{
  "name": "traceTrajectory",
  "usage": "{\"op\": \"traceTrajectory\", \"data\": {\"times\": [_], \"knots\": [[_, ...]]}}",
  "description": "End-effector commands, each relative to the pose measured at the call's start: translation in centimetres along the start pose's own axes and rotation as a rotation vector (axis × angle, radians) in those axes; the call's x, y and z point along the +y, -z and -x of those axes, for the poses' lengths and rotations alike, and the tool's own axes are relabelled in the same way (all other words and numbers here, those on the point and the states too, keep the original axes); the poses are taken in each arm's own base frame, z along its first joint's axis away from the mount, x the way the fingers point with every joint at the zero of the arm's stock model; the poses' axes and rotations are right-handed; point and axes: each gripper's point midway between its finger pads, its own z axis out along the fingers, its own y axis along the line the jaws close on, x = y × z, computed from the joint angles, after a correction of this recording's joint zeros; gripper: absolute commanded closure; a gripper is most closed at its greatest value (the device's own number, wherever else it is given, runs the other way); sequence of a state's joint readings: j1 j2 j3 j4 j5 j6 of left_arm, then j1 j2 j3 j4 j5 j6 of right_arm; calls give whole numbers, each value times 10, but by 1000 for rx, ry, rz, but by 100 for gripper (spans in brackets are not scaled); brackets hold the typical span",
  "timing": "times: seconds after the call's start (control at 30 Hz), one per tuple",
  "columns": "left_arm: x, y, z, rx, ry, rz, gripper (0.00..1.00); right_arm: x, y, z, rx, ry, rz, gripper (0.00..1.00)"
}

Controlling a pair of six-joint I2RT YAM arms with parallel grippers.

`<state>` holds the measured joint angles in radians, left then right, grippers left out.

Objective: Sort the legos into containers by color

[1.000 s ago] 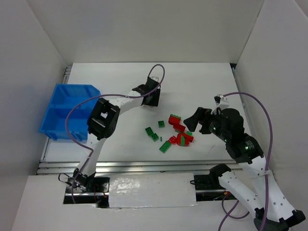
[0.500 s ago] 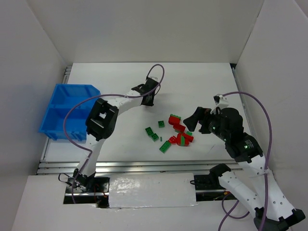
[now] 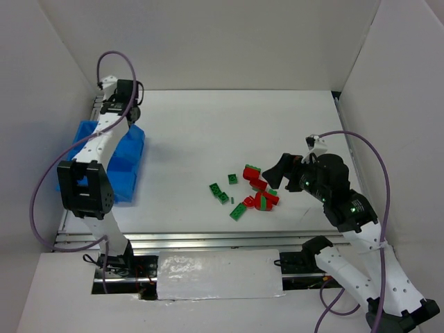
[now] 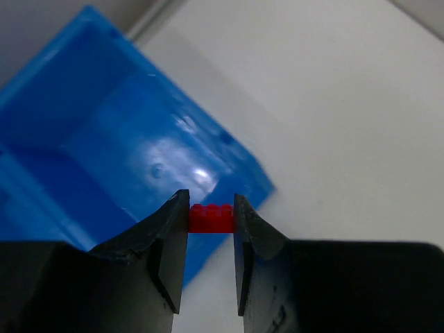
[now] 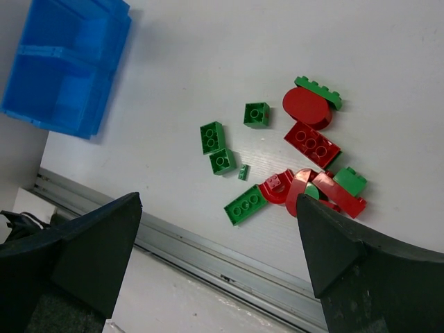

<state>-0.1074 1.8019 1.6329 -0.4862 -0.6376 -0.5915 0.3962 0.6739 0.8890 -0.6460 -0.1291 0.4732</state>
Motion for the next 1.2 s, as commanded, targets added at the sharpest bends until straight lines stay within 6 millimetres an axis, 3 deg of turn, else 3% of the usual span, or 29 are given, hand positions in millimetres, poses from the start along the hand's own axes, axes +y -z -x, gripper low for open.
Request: {"op": "traceTrajectory", "data": {"times": [0.0, 0.1, 0.13, 0.17, 0.23, 0.27, 0.3, 0.37, 0.4, 0.7, 0.77, 0.8, 0.83, 0.9, 0.93, 0.97, 1.0, 1.17], "knots": [[44, -7, -23, 54, 65, 155, 91, 10, -2, 7, -17, 28, 44, 0], [69, -17, -25, 68, 131, 221, 73, 12, -3, 6, -7, 28, 56, 1], [68, -20, -28, 87, 150, 210, 71, 14, -4, 5, 3, 27, 67, 0], [81, -29, -28, 104, 167, 230, 70, 15, -3, 5, 7, 27, 71, 0], [81, -34, -28, 110, 172, 213, 58, 17, -4, 4, 17, 30, 78, 0], [81, -35, -29, 114, 172, 213, 50, 17, -4, 3, 21, 31, 77, 1], [82, -35, -30, 118, 172, 218, 33, 16, -4, 3, 22, 30, 73, 0], [82, -30, -27, 115, 189, 216, 18, 16, -6, 2, 24, 27, 74, 0], [83, -28, -27, 114, 191, 216, 2, 15, -7, 2, 26, 26, 73, 0], [90, 14, 16, 15, 237, 189, 1, 6, -16, -13, 59, 17, 48, 0], [71, 25, 10, 41, 209, 106, 0, 3, -17, -14, 62, 16, 39, 0], [50, 35, 7, 34, 150, 34, 0, 3, -17, -13, 57, 14, 38, 1], [10, 59, 3, 11, 105, -86, 0, 3, -17, -13, 55, 15, 37, 0], [-32, 88, -20, 23, -15, -211, 0, 2, -15, -9, 40, 8, 23, 1], [-84, 128, -66, 54, -181, -365, 0, 3, -11, -1, 4, -13, 14, 1], [-88, 129, -71, 73, -188, -387, 0, 1, -11, -1, 0, -13, 1, 1], [-114, 156, -99, 96, -264, -493, 1, 2, -5, 4, -29, -18, 6, 0], [-142, 203, -205, 281, -355, -594, 1, 7, 11, 11, -75, -26, 18, 0]]}}
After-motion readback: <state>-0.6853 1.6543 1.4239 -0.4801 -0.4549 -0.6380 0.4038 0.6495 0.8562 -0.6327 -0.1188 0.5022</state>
